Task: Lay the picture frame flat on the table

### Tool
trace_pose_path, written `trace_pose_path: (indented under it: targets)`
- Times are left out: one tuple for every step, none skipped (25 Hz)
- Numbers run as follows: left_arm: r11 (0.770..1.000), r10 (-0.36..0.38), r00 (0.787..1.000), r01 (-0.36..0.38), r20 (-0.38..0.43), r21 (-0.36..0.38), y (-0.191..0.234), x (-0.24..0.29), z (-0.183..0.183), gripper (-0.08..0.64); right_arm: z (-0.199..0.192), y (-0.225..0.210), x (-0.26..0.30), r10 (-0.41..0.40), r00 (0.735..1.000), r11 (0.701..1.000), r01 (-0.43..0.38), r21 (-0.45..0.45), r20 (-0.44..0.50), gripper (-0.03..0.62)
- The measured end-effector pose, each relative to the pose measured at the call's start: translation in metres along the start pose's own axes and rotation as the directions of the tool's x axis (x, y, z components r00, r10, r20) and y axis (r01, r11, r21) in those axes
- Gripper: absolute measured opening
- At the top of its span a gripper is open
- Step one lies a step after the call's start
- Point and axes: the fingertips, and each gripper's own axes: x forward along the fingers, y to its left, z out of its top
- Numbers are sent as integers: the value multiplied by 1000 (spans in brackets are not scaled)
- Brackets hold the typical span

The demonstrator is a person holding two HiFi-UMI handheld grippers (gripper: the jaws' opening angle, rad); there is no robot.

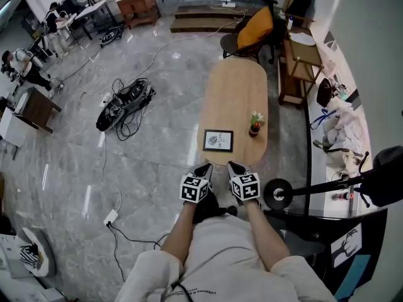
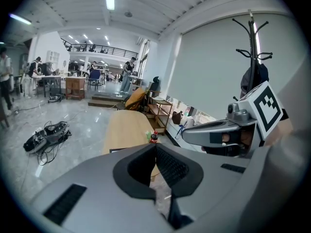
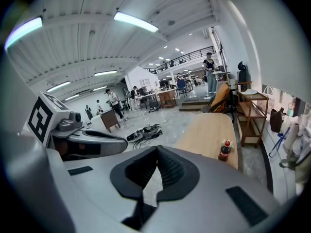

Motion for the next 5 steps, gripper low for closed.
trace_pose_path:
  targets:
    - [1000, 1, 1000, -1, -3, 1, 0, 1, -1, 21, -1, -1, 0, -1, 1000, 1000, 1, 2, 0, 32]
    - [1000, 2, 1000, -2, -6, 2, 0, 1, -1, 21, -1, -2, 0, -2, 1000, 1000, 2, 3, -1, 32]
    - [1000, 3, 1000, -3, -7, 3, 0, 2, -2, 21, -2, -3, 0, -3, 1000, 1000, 3, 5, -1, 32]
    - [1000, 4, 1000, -4, -8, 3, 0, 3, -3, 21, -2, -5, 0, -4, 1000, 1000, 4, 6, -2, 32]
    - [1000, 5, 1000, -5, -9, 3, -1, 4, -4, 21, -3, -6, 0, -6, 1000, 1000, 6, 6, -3, 32]
